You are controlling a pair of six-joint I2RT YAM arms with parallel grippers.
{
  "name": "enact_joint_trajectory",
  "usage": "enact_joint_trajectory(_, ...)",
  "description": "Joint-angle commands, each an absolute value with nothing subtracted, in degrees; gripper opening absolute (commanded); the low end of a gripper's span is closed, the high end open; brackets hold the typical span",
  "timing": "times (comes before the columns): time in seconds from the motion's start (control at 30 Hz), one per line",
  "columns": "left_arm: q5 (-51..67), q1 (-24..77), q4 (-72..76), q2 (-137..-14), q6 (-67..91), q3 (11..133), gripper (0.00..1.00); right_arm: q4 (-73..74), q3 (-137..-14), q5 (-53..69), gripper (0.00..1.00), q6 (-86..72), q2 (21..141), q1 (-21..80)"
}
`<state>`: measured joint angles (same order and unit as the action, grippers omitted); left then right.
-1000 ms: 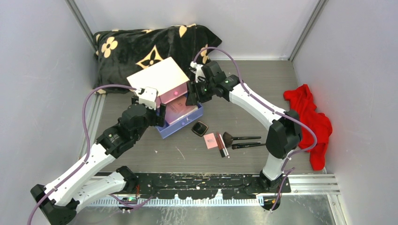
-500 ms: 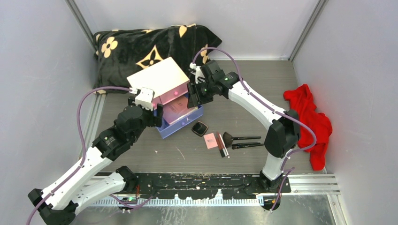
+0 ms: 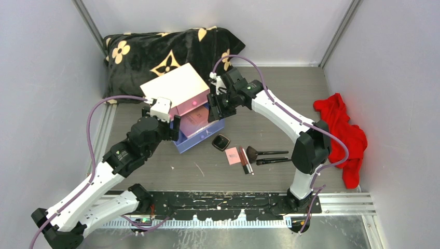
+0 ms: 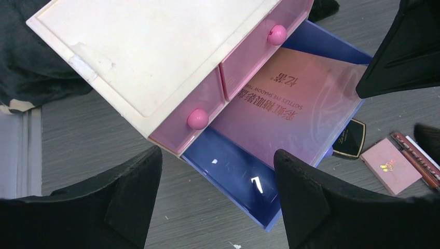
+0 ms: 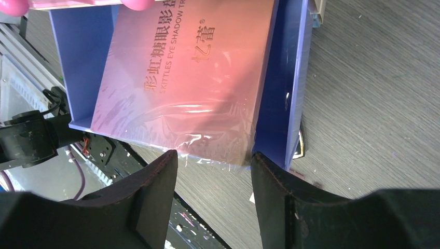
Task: Organize the makeup
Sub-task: Pick up the makeup from the drawer.
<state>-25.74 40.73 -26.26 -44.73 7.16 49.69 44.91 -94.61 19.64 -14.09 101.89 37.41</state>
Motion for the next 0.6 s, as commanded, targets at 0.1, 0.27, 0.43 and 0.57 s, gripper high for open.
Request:
enact_joint_trajectory(0.1,-27.6,40.4,-25.1,-43.1,6.0,52.2,0.79,45.3,-98.2,21.5,0.59,-15.0,104.3,37.8)
enact_joint_trajectory(0.27,-28.6,40.4,-25.6,-42.6,5.3,52.4,0.79,45.6,-100.5,22.3,0.59,-15.3,106.8,37.9)
enact_joint_trajectory(0.43,-29.9,40.4,-26.1,-41.9,4.6,52.6,0.79,44.8,-101.8,24.9,0.58,-16.1,108.3,38.0)
enact_joint_trajectory(0.57,-30.6,40.4,-26.3,-42.2,4.0,53.0,0.79,43.5,-101.9,27.8,0.55,-16.8,108.3,38.0)
